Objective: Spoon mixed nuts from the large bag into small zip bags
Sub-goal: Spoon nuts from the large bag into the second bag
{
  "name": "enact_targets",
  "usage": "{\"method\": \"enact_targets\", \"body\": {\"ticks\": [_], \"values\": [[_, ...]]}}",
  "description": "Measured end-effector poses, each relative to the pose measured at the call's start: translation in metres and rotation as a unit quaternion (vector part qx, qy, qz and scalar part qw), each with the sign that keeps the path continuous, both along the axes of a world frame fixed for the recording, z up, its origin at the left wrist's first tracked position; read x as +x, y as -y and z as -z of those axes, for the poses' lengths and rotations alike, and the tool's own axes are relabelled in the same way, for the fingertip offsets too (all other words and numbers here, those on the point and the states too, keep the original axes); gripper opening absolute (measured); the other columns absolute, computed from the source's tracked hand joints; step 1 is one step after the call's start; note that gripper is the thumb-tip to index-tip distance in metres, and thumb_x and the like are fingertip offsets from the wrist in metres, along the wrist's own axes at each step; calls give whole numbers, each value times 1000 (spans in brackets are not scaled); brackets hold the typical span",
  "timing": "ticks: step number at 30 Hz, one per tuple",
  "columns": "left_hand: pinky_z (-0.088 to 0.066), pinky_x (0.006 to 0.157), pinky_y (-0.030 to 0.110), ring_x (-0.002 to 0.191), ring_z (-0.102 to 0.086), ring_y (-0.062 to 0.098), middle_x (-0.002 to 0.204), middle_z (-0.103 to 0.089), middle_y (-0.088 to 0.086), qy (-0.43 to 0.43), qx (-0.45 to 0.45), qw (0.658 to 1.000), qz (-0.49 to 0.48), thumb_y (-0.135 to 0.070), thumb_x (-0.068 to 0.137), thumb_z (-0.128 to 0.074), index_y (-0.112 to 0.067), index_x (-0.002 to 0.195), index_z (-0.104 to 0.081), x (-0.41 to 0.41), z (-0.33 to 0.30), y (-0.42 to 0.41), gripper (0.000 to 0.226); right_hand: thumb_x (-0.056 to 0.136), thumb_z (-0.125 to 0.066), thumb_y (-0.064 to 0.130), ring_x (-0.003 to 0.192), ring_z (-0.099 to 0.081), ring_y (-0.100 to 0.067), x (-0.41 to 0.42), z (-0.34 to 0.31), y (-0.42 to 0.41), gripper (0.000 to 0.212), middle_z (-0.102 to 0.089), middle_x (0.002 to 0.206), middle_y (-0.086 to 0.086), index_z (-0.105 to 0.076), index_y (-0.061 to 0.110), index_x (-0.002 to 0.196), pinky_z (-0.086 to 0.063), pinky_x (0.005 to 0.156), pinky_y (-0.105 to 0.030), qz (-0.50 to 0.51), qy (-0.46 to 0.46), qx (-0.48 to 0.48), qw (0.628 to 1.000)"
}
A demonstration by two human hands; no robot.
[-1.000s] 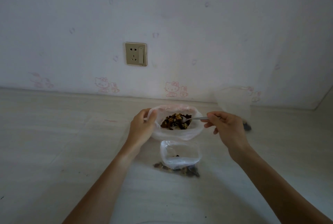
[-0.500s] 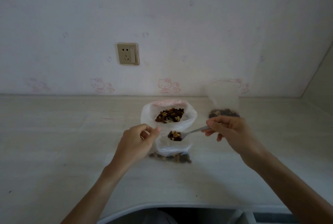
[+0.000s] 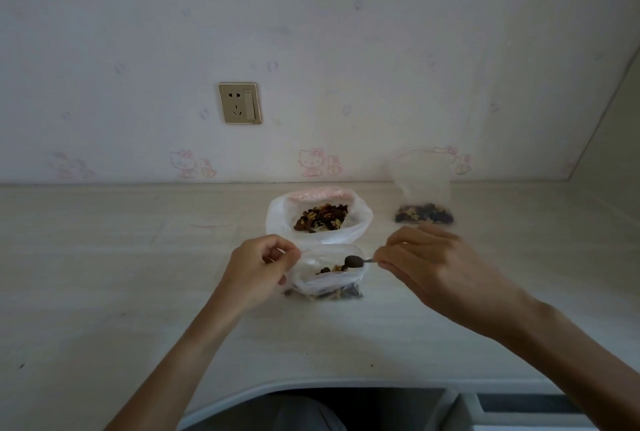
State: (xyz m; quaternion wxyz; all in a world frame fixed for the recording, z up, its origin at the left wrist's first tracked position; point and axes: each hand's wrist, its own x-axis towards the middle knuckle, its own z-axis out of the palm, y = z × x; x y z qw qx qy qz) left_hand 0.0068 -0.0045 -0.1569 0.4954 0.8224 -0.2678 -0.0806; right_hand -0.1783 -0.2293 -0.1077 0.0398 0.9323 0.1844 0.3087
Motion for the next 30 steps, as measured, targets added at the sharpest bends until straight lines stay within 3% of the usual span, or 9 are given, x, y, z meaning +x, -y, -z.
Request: {"method": "enact_targets", "body": {"ticks": [4, 7, 9, 11, 13, 16, 19, 24, 30], "values": [[-43, 55, 18, 53, -61, 5, 62, -67, -6, -30, -18, 999, 1, -28, 97, -71, -23, 90, -76, 1, 3, -5, 10, 99, -66, 8, 77, -63, -17, 0, -4, 1, 9, -72, 89, -5, -74, 8, 103, -53, 65, -35, -11, 33, 15, 999], [-45, 57, 18, 55, -63, 6, 63, -67, -6, -17, -6, 1000, -6, -32, 96, -71, -24, 91, -75, 2, 5, -3, 10, 104, -56, 26, 77, -60, -3, 2, -6, 4, 19, -69, 90, 11, -74, 20, 103, -49, 69, -20, 9, 11, 172, 985], [-46, 58, 17, 56, -63, 7, 64, -66, -5, -14, -5, 1000, -10, -34, 96, -71, -25, 90, -75, 3, 6, 0, 11, 98, -60, 34, 78, -65, -2, 7, -3, 9, 12, -69, 86, 21, -72, 33, 98, -50, 68, -14, 26, -1, 308, 951], [-47, 60, 22, 57, -62, 8, 65, -66, -4, -12, -5, 1000, -7, -36, 95, -72, -26, 89, -75, 4, 6, 2, 13, 95, -65, 29, 75, -70, -7, 16, 2, 17, 15, -75, 84, 17, -72, 41, 89, -53, 64, -19, 34, -16, 427, 904], [-48, 61, 24, 58, -61, 10, 65, -67, -2, -4, -4, 1000, -7, -39, 94, -72, -26, 87, -76, 7, 7, 3, 16, 97, -68, 19, 74, -73, -15, 28, 9, 26, 20, -78, 82, 8, -77, 36, 89, -55, 61, -26, 37, -43, 528, 847], [-47, 61, 22, 59, -57, 7, 63, -63, -8, 12, -18, 1000, -23, -42, 94, -71, -26, 82, -76, 16, 7, 5, 20, 98, -67, 14, 78, -77, -20, 45, 19, 34, 15, -80, 83, -1, -78, 22, 92, -56, 61, -23, 46, -66, 620, 780], [-44, 56, 11, 60, -59, 1, 67, -67, -13, 56, -65, 994, -74, -42, 92, -73, -30, 83, -74, 29, 2, 10, 16, 100, -64, 14, 81, -78, -21, 61, 23, 36, 12, -80, 85, -3, -75, 11, 97, -59, 61, -24, 61, -89, 658, 746], [-47, 63, 14, 68, -61, 3, 76, -65, -7, 139, -151, 956, -208, -48, 89, -75, -28, 97, -68, 54, 1, 29, 23, 101, -61, 10, 78, -78, -23, 86, 21, 33, 12, -80, 86, -6, -72, 6, 98, -59, 58, -27, 81, -106, 693, 708], [-51, 89, 30, 104, -60, 4, 125, -58, -14, 130, -41, 980, -144, -70, 89, -61, -26, 140, -56, 76, 15, 51, 68, 103, -60, 12, 76, -78, -21, 107, 28, 30, 14, -80, 83, -3, -71, 5, 97, -60, 61, -28, 133, -152, 676, 709]]}}
